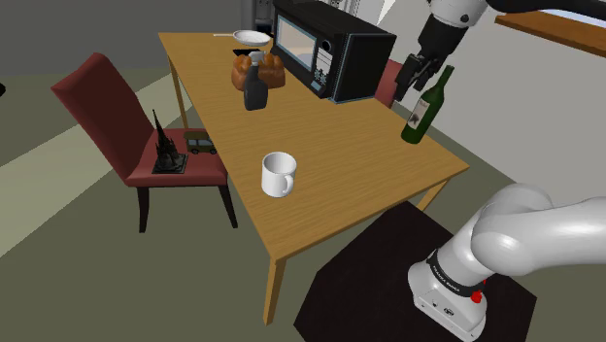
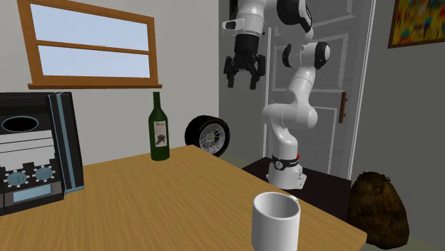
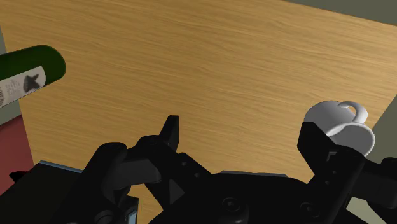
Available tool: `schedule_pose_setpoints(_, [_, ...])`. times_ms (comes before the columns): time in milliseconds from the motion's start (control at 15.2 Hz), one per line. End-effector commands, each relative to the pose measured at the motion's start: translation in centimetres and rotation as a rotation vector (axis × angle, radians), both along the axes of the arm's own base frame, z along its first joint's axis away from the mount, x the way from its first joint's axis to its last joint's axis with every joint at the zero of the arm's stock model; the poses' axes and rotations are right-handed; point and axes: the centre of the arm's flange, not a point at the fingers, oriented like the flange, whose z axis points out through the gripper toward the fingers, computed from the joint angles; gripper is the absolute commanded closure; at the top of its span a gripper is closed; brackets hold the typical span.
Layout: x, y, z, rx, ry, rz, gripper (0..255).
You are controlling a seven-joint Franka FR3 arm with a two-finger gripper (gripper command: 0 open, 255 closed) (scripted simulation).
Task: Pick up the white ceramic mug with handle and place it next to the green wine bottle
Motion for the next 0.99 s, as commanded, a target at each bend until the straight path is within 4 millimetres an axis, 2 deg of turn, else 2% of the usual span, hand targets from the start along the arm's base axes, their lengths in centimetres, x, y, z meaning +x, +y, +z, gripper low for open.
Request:
schedule_pose_setpoints(0, [0.0,0.0,0.0,0.0,0.0,0.0,0])
schedule_pose_setpoints(924, [9.6,9.1,-12.6,0.043,0.025,-0.023,0])
